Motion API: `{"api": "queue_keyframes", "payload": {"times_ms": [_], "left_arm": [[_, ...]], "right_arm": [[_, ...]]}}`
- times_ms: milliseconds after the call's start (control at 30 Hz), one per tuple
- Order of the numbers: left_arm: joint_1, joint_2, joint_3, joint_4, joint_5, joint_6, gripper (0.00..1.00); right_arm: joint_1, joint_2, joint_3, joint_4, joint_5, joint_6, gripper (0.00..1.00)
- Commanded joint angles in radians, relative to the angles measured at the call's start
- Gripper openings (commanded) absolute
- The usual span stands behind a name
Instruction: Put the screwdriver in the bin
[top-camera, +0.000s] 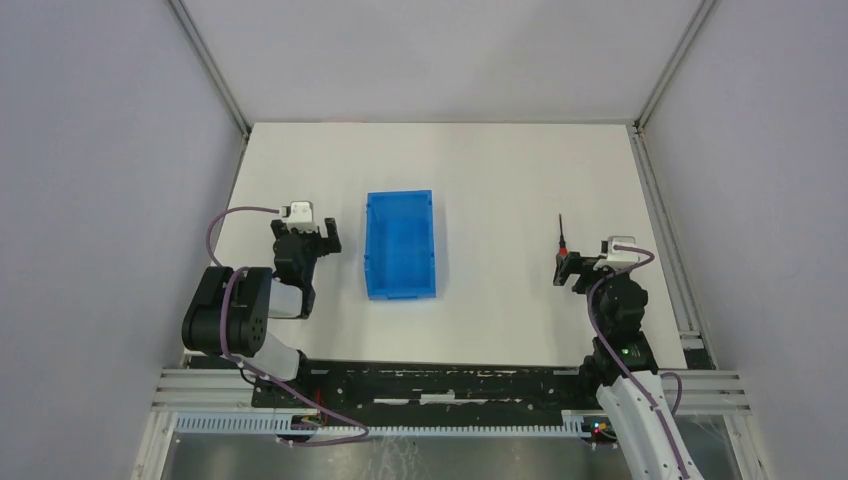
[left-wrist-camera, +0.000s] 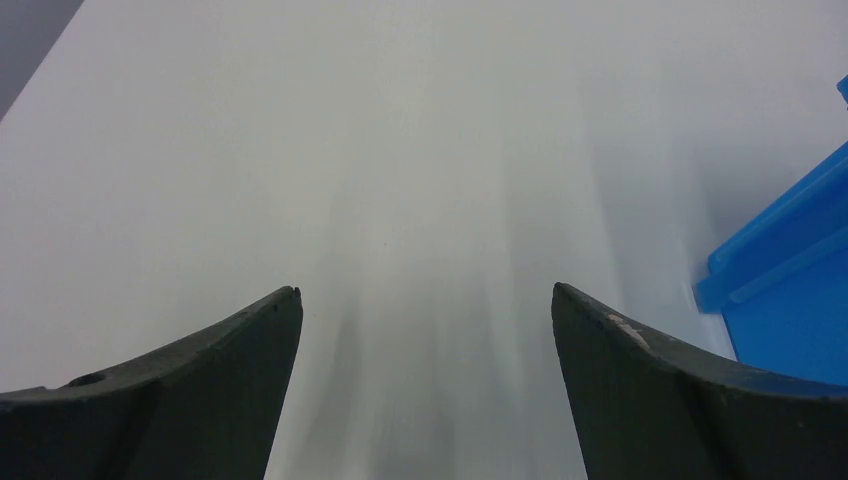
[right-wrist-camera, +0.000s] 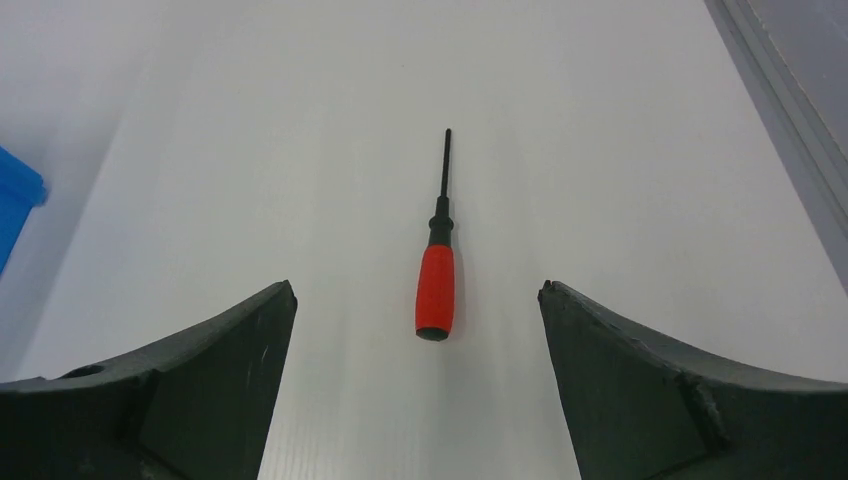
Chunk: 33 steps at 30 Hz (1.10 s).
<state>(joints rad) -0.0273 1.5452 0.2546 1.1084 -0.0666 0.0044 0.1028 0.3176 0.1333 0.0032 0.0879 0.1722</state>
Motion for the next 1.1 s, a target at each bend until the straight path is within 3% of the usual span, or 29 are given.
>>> {"api": "queue_keyframes", "payload": {"times_ms": [0, 100, 233, 333, 467, 567, 633, 733, 867, 1067], "left_arm": [[0.007, -0.017, 0.003, 0.031, 0.013, -0.029, 1.0], [0.007, -0.017, 0.003, 0.031, 0.014, -0.029, 1.0], [0.007, -0.017, 0.003, 0.031, 0.014, -0.029, 1.0], [0.007, -0.017, 0.003, 0.032, 0.015, -0.029, 1.0], [0.007, -0.017, 0.003, 0.032, 0.014, -0.028, 1.0], [0.007, -0.017, 0.003, 0.033, 0.014, -0.029, 1.0], [0.007, -0.017, 0.003, 0.032, 0.014, -0.029, 1.0], [0.007, -0.017, 0.003, 0.033, 0.014, -0.029, 1.0], [0.007, -0.018, 0.003, 0.031, 0.014, -0.029, 1.0], [0.007, -0.017, 0.003, 0.032, 0.013, -0.029, 1.0]], "right_arm": [[-0.002, 0.004, 0.037, 0.072, 0.091, 0.05, 0.98], [-0.002, 0.037, 0.148, 0.055, 0.153, 0.056, 0.98], [-0.002, 0.174, 0.415, 0.003, -0.015, -0.098, 0.98], [-0.002, 0.427, 0.753, -0.242, -0.025, -0.14, 0.98], [-0.003, 0.837, 1.271, -0.734, -0.012, -0.147, 0.98], [-0.006, 1.08, 1.456, -0.933, -0.01, -0.164, 0.98], [-0.011, 1.164, 1.437, -0.939, 0.002, -0.164, 0.98], [-0.024, 1.205, 1.268, -0.804, 0.012, -0.131, 0.98], [-0.041, 1.266, 1.092, -0.671, 0.012, -0.096, 0.91], [-0.047, 1.361, 0.926, -0.533, -0.012, -0.072, 0.66]]}}
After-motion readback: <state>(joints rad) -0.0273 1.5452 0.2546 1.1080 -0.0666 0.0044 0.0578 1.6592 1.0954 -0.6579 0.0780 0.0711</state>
